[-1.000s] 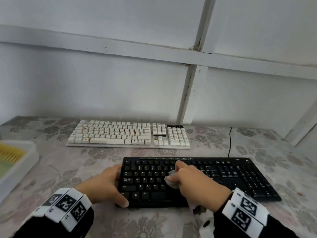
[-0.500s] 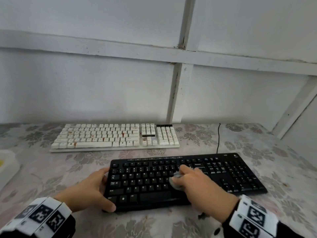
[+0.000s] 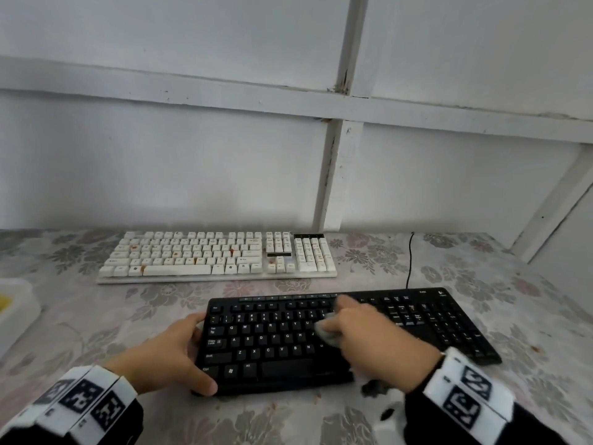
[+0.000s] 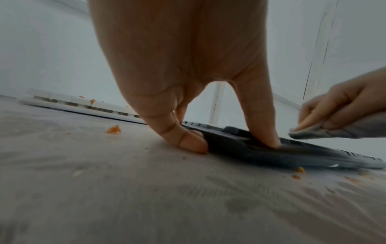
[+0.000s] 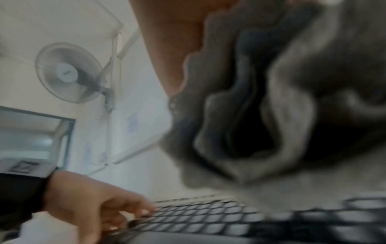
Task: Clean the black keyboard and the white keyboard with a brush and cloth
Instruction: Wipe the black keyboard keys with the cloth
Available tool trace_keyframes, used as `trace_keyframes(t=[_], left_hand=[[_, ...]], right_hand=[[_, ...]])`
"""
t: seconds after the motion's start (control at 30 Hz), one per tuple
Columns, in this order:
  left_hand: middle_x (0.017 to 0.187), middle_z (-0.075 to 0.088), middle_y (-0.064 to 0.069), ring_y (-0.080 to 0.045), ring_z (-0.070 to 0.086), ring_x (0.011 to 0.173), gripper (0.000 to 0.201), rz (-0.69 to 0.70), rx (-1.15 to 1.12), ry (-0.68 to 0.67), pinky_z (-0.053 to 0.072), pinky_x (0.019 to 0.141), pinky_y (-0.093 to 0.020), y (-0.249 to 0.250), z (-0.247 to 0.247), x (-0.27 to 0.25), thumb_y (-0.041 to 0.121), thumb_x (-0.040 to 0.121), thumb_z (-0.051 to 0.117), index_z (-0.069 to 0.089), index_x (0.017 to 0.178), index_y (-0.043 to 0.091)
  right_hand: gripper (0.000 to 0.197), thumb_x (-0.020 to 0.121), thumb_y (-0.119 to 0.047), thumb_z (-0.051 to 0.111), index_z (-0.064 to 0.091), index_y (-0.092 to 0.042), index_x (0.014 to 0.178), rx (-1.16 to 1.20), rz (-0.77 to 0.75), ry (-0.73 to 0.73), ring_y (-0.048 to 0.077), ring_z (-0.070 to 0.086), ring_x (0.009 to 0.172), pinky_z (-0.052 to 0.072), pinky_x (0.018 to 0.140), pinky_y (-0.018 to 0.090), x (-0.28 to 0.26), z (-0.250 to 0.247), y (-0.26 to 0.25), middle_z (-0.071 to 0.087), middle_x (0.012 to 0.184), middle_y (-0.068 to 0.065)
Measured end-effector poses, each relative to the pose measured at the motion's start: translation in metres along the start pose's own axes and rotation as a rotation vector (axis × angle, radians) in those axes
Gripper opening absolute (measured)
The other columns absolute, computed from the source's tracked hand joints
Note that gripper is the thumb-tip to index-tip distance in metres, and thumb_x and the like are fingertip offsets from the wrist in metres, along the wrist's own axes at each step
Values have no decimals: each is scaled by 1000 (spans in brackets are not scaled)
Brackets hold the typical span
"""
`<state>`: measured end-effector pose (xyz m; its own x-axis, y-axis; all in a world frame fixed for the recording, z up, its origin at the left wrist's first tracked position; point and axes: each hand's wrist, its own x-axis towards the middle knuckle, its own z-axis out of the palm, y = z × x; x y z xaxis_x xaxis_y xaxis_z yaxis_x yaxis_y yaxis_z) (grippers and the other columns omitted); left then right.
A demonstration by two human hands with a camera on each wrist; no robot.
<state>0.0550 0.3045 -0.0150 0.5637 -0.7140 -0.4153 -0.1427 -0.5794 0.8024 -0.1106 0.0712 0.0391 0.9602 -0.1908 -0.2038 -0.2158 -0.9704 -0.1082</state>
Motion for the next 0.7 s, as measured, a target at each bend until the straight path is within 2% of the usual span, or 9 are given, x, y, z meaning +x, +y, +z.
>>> trace_keyframes(t=[0.07,0.17,0.23,0.33,0.43,0.53,0.6,0.67,0.7], left_hand=[[110,55,-5,-13,61,87,103,-1,-3,-3,47,67,-17,-3,-2,1,10,43,87,33,128,31],[109,55,-7,-12,60,81,100,5,-1,1,46,63,-16,-2,-2,1,8,46,86,33,127,32],[107,54,-8,-9,58,74,95,15,3,1,45,58,-13,0,-1,1,0,52,85,32,125,32],[107,54,-8,-9,56,74,93,12,9,3,44,57,-12,1,0,0,-2,54,84,32,123,34],[109,54,-8,-12,59,78,92,7,-1,16,46,58,-13,2,1,0,-5,55,83,33,123,33],[110,55,-8,-14,60,81,93,6,-4,10,46,60,-14,2,0,-1,-4,54,84,34,123,32],[109,55,-7,-13,59,79,93,-1,-9,6,46,59,-14,3,0,-1,-4,54,84,33,123,32],[110,54,-6,-13,59,81,95,-9,-10,8,46,60,-13,3,-1,-1,-2,52,84,33,124,31],[110,55,-6,-14,60,84,96,-11,-10,8,46,61,-14,2,-1,-2,-1,51,85,33,125,31]], right_hand=[[32,80,4,47,41,-24,64,45,-152,-3,24,45,82,36,63,24,10,8,-31,32,92,1],[28,80,9,44,46,-19,82,23,-226,15,21,28,83,17,59,15,15,18,-45,26,96,0],[28,82,9,43,53,-16,89,32,-210,56,19,25,83,25,60,19,10,22,-35,26,96,-2],[28,86,3,45,56,-20,95,20,-140,83,18,29,83,41,72,33,-2,30,-2,27,92,-5],[21,85,0,48,51,-18,94,-6,-28,85,22,40,82,46,71,35,-9,33,28,25,86,-6],[14,87,-1,48,50,-15,87,-37,67,60,23,44,79,46,70,38,-15,32,48,29,87,-4],[19,86,-1,46,46,-16,74,-57,135,33,24,47,77,45,69,39,-18,28,59,29,84,-3],[31,88,-5,45,41,-17,60,-88,186,-9,24,50,72,44,65,33,-18,17,62,26,79,-3],[35,87,-4,45,37,-17,56,-100,196,-30,22,46,67,40,59,29,-17,10,58,24,77,-4]])
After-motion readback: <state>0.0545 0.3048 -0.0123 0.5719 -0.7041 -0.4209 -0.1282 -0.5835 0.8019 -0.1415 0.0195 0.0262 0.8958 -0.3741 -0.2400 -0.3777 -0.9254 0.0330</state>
